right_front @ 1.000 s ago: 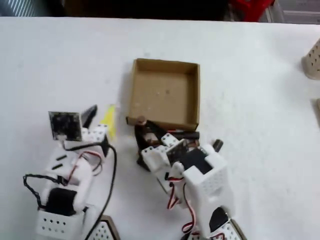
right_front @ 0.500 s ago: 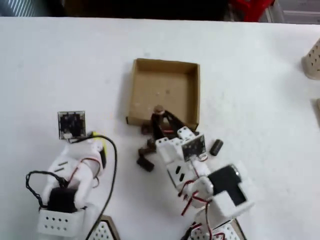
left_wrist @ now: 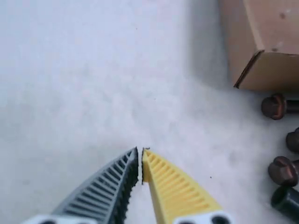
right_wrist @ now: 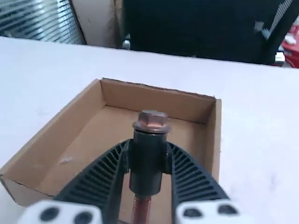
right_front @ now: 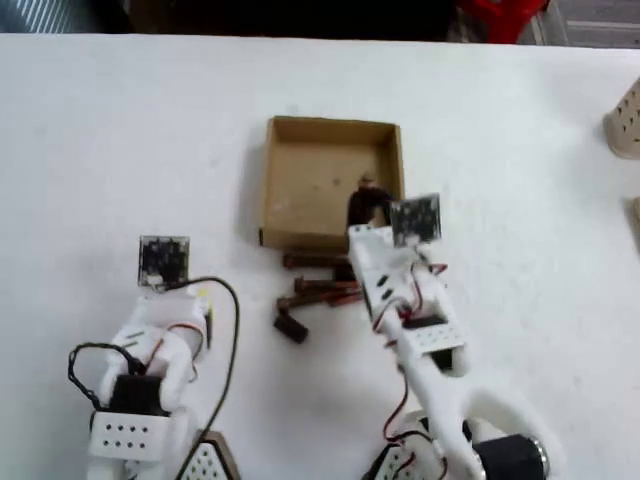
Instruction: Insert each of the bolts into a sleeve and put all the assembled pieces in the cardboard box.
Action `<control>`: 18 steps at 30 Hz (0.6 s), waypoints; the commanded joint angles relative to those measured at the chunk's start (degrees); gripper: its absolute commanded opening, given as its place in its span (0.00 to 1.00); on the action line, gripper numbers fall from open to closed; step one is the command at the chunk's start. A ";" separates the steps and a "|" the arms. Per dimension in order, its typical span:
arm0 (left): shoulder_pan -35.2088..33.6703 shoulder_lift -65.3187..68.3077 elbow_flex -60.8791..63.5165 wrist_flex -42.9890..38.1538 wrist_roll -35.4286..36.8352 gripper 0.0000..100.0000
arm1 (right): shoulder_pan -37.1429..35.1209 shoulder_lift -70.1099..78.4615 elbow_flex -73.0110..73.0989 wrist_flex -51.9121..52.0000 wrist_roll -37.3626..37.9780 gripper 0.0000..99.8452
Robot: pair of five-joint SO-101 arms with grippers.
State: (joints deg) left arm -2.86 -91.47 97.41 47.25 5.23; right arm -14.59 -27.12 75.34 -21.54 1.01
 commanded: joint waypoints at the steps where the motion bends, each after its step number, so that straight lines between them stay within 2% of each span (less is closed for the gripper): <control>1: -0.04 -0.66 -0.44 -1.41 -0.88 0.05 | 1.71 -5.23 -13.63 21.58 0.18 0.02; 9: -0.31 -0.66 -0.18 -1.41 -3.87 0.05 | 1.36 -1.01 -37.01 44.97 0.18 0.02; 18: -0.40 -0.66 -0.18 -1.41 -4.04 0.05 | 1.27 18.51 -60.48 60.09 0.18 0.02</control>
State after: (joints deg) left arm -2.86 -91.47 97.41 47.25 1.89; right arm -13.36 -12.00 24.79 34.29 1.01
